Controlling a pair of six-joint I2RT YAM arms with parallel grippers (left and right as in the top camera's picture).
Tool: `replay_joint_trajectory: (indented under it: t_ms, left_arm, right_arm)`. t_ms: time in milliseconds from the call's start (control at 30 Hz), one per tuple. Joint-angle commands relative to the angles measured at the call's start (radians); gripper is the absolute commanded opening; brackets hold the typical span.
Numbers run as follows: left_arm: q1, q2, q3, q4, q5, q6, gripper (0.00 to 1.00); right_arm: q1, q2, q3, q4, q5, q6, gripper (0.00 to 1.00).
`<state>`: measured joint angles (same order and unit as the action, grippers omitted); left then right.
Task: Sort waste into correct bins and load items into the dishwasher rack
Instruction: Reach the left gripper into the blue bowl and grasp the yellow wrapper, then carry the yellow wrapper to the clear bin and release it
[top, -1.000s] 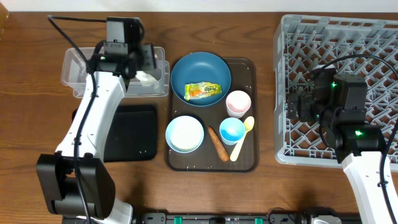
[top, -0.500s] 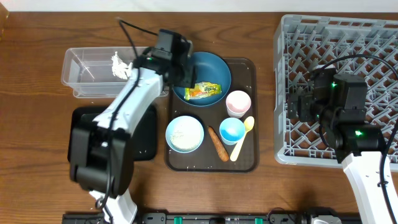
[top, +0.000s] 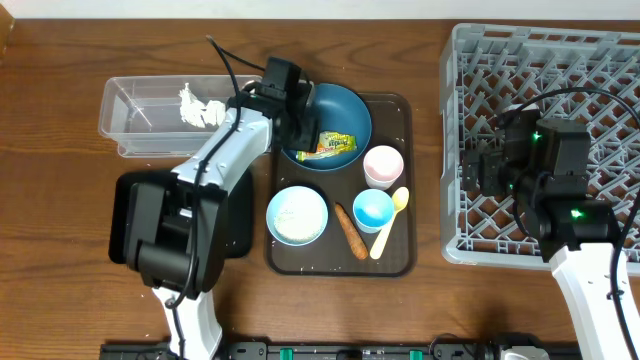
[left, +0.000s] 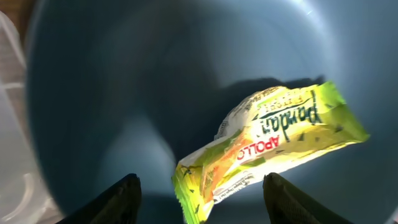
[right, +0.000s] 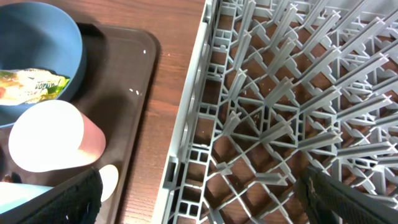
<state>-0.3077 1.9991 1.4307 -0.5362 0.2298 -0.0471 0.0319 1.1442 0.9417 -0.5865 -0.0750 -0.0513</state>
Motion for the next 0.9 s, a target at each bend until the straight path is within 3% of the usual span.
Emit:
replay_joint_trajectory:
  t_ms: [0,300,433,767,867]
  left_arm:
    - [-0.006,0.033,-0.011,-0.002,-0.005,0.013,0.65]
    - [-0.012,0.04,-0.011,0.009,-0.005,0.013,0.63]
    - [-0.026,0.04,-0.011,0.01,-0.005,0.013,0.5]
    - [-0.051,0.04,-0.022,0.009,-0.006,0.013,0.49]
    - [-0.051,0.04,-0.023,0.006,-0.006,0.013,0.39]
  right_arm:
    - [-0.003,0.008,0.02,-0.002,-0.001,0.013,0.99]
    - [-0.003,0.008,0.02,-0.002,-0.001,0.013,0.99]
    - [-0.003,0.008,0.02,-0.002,-0.001,0.013,0.99]
    - [-0.003,0.008,0.02,-0.006,-0.001,0.013,0.99]
    - [-0.003,0.008,0.021,-0.007,0.0,0.013,0.99]
